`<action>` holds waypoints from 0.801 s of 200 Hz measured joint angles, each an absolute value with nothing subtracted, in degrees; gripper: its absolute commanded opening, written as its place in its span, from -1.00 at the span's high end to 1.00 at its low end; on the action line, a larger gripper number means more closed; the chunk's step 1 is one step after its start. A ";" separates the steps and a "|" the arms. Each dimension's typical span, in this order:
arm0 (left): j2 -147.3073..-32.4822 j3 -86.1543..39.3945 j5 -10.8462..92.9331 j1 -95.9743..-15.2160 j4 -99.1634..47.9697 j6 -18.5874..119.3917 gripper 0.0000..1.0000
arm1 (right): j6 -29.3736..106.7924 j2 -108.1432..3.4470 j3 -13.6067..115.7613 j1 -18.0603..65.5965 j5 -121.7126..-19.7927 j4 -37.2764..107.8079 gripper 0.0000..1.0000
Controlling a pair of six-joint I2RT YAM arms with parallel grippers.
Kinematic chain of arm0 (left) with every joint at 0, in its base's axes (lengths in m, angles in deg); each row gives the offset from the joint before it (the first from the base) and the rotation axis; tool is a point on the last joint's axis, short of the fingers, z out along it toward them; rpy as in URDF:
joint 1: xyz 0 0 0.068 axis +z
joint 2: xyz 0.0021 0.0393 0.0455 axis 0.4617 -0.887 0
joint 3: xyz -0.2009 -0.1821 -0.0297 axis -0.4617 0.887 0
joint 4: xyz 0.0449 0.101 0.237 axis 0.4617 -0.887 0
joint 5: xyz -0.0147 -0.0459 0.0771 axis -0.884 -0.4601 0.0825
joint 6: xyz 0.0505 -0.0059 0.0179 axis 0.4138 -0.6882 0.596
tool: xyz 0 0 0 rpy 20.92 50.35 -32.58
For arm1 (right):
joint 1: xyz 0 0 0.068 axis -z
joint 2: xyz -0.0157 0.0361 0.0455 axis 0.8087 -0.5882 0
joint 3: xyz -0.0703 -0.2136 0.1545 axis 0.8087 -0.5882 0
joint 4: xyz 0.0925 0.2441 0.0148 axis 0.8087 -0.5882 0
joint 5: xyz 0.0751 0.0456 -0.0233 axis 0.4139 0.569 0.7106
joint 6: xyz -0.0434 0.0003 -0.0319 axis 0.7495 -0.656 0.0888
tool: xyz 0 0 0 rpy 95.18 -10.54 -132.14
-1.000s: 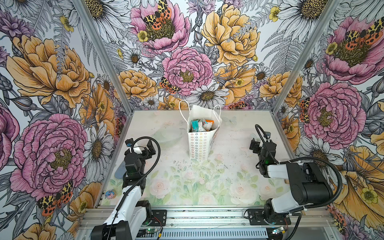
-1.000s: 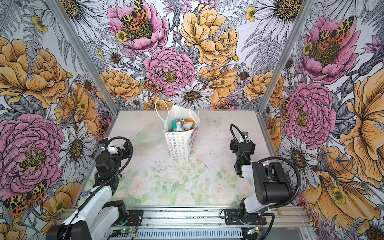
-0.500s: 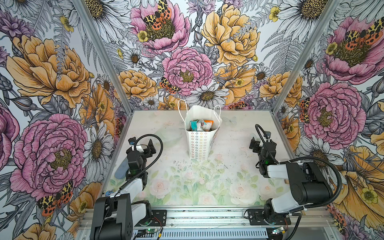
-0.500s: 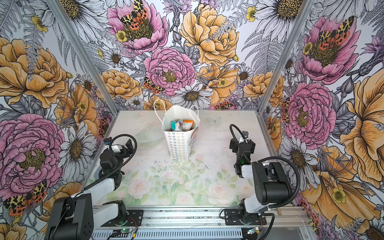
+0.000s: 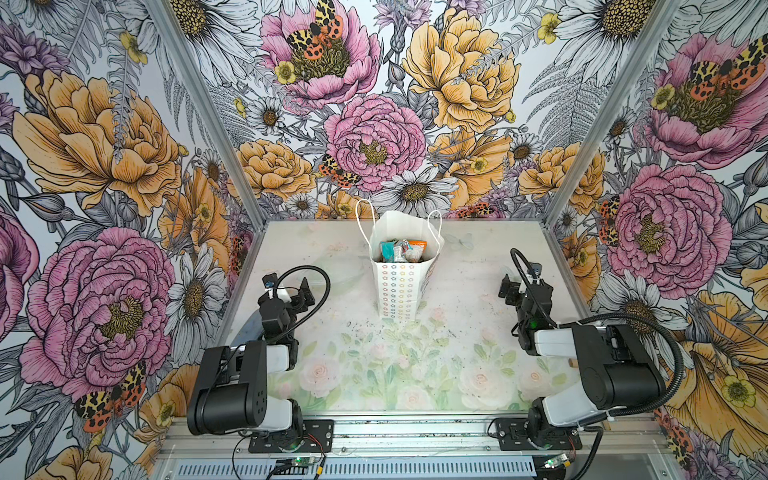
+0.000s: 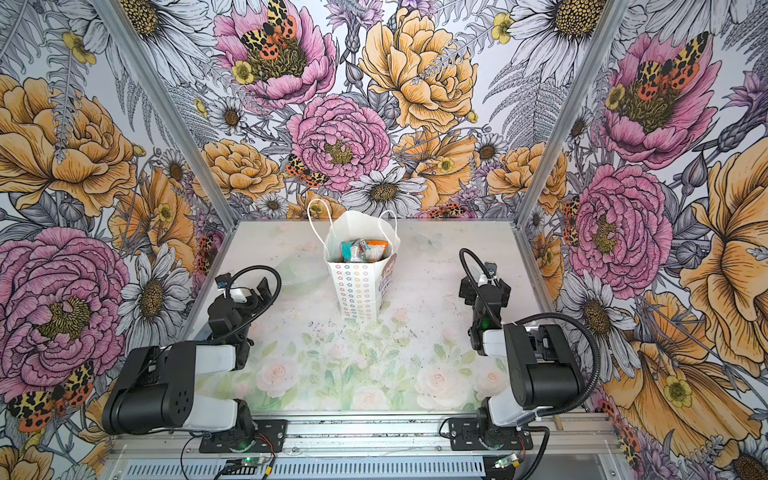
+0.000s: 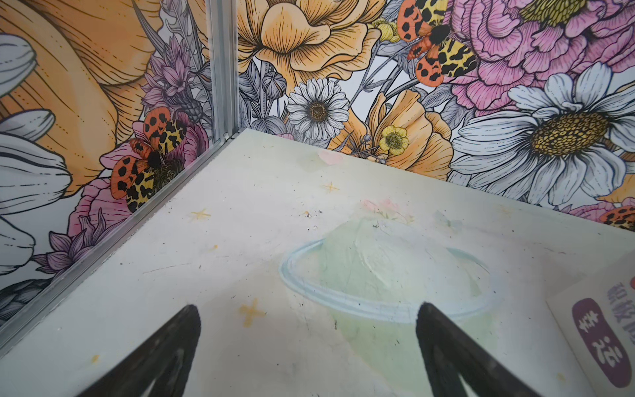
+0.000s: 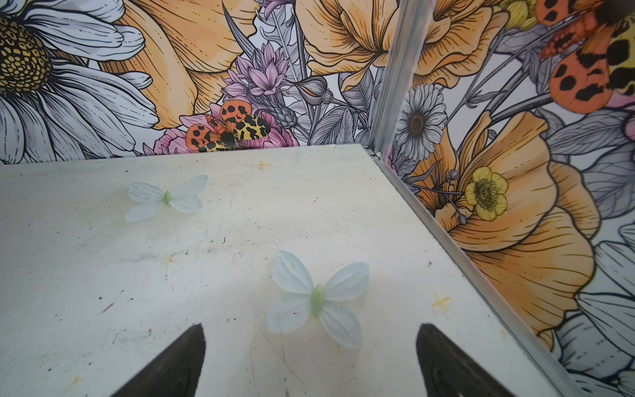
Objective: Place the snacks into the paper bag
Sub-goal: Reset both arms
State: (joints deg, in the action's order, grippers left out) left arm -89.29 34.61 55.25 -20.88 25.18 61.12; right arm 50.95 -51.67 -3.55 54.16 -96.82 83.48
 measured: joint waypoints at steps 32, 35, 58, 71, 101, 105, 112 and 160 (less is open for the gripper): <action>-94.87 34.24 55.40 -23.66 31.06 63.13 -0.98 | 50.95 -51.67 -3.55 54.16 -96.82 83.48 -0.95; -95.22 34.13 55.40 -23.79 30.78 63.17 -0.98 | 50.95 -51.67 -3.55 54.16 -96.79 83.48 -0.95; -95.50 33.65 56.74 -24.71 30.71 63.87 -0.98 | 50.95 -51.67 -3.55 54.16 -96.79 83.48 -0.95; -95.46 33.01 57.61 -25.12 30.69 64.38 -0.98 | 50.95 -51.67 -3.55 54.16 -96.79 83.48 -0.95; -95.46 31.51 60.34 -26.68 29.64 65.27 -0.98 | 50.95 -51.67 -3.55 54.16 -96.79 83.48 -0.95; -95.46 31.11 60.65 -26.98 29.14 65.40 -0.98 | 50.95 -51.67 -3.55 54.16 -96.79 83.48 -0.95; -95.46 30.33 61.15 -27.44 28.07 65.80 -0.98 | 50.95 -51.67 -3.55 54.16 -96.79 83.48 -0.95; -95.46 28.99 61.90 -28.23 26.01 66.85 -0.98 | 50.95 -51.67 -3.55 54.16 -96.75 83.48 -0.95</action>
